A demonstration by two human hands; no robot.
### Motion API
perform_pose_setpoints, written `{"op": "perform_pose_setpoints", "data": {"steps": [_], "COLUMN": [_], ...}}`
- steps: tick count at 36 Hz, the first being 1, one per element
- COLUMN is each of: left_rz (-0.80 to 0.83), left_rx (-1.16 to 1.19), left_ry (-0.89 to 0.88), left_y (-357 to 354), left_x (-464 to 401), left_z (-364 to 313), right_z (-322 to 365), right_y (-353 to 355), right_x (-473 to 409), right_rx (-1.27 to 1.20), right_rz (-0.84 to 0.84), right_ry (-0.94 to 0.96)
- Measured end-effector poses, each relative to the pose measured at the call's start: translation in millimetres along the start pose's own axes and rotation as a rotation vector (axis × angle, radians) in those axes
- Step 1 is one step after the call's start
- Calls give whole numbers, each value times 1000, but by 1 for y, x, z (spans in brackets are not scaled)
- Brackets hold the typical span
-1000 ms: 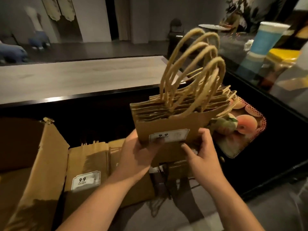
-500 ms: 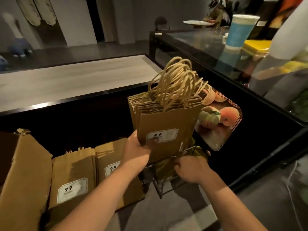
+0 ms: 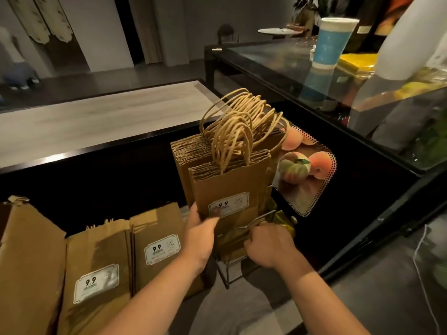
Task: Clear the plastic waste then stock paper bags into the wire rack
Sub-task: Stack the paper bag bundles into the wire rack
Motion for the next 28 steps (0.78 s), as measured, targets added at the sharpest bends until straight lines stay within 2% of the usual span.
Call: {"op": "perform_pose_setpoints", "data": {"steps": [2,4,8,10,11,14,17,20,23,28], "left_rz": [20,39,50,103,135,157,135,112,128,160], "left_rx": [-26,-154,-616,-931,-1006,-977,-953,-975,-989,-851], "left_ry": [6,-5,32,74,91,92,49,19,11,10], "left_y": [-3,-3,10,14,15,18,24,28,24,26], "left_x": [3,4,-1,-3,-4,-3,-2,1,6,3], "left_z": [-1,-1,13,22,27,30,29,24,19,21], "right_z": [0,-1,-10,-19,-23,-35,-48,-53,-44,-36], "right_y": [0,1,-2,-2,-2,7,27,46,52,53], "right_x": [1,1,-1,2,4,12,23,30,27,22], "right_rx": [-4,6,104,95,58,-115,-341,-549,-758,-885], "right_rz": [6,13,86,135,149,100,-89,-271,-330,-453], "right_ry": [-23,-43,-101,-144,-165,-225,-263,-212,-119,-85]}}
Point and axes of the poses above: each hand's wrist, its own x-axis away from the middle knuckle, its own y-axis out of the back of the hand, z = x × y, the point moved 8 cm from there along -x, towards the middle knuckle, and after that the axes turned 5 degrees about -y, right-handed, at the moved point
